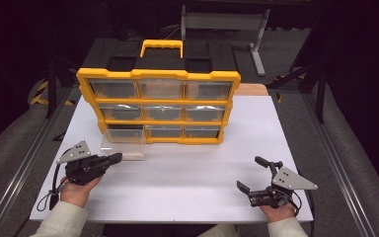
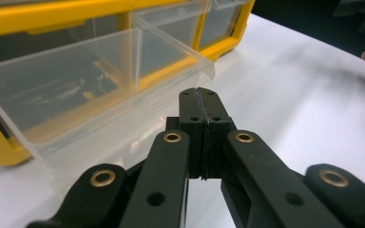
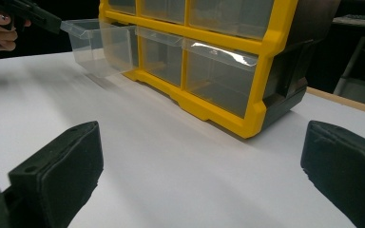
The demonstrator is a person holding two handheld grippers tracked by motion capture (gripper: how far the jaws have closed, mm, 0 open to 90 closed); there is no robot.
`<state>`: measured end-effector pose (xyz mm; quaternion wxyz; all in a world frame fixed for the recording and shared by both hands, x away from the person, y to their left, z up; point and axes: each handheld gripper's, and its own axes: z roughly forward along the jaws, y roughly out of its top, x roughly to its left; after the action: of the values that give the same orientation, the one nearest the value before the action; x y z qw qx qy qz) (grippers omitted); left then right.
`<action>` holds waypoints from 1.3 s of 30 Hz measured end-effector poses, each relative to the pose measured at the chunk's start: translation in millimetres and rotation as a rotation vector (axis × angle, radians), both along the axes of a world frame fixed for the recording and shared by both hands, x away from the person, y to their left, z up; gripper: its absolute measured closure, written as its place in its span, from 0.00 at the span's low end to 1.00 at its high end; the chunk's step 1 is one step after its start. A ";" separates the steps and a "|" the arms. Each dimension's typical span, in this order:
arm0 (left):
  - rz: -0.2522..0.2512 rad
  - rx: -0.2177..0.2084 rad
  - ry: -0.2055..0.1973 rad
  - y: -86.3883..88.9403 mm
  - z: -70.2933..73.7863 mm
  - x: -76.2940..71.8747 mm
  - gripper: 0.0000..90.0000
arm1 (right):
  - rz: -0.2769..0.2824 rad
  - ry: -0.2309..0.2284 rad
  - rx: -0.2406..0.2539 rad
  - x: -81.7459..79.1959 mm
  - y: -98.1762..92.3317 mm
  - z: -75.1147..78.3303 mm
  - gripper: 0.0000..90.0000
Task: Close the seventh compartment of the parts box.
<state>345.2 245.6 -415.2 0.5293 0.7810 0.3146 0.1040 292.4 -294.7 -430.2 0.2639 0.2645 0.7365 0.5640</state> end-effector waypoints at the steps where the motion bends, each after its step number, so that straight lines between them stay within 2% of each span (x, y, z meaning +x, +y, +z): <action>1: -0.006 0.003 0.009 -0.5 -0.8 0.5 0.99 | 0.001 0.000 0.000 0.0 0.0 0.0 0.01; 6: -0.026 0.022 0.072 -1.5 -8.6 4.6 0.99 | 0.002 0.002 0.002 0.0 0.0 -0.1 0.01; 19: -0.014 0.070 0.125 -2.3 -16.5 11.0 0.99 | 0.005 0.009 0.003 0.5 0.4 -0.7 0.01; 22: -0.004 0.100 0.130 -3.1 -18.1 13.0 0.99 | 0.005 0.008 -0.001 0.9 0.4 -0.9 0.01; 25: 0.003 0.098 0.140 -3.3 -19.1 14.0 0.99 | 0.005 0.007 -0.002 0.9 0.4 -0.9 0.01; 28: 0.002 0.095 0.133 -2.6 -17.9 14.9 0.99 | 0.004 0.009 -0.002 0.9 0.3 -1.0 0.01; 39: 0.048 0.079 0.113 -1.3 -18.3 22.7 0.99 | 0.010 0.015 0.001 1.1 0.7 -1.2 0.01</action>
<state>368.0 244.3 -433.5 0.4769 0.7982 0.3581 0.0847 293.6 -294.0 -431.4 0.2556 0.2651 0.7395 0.5636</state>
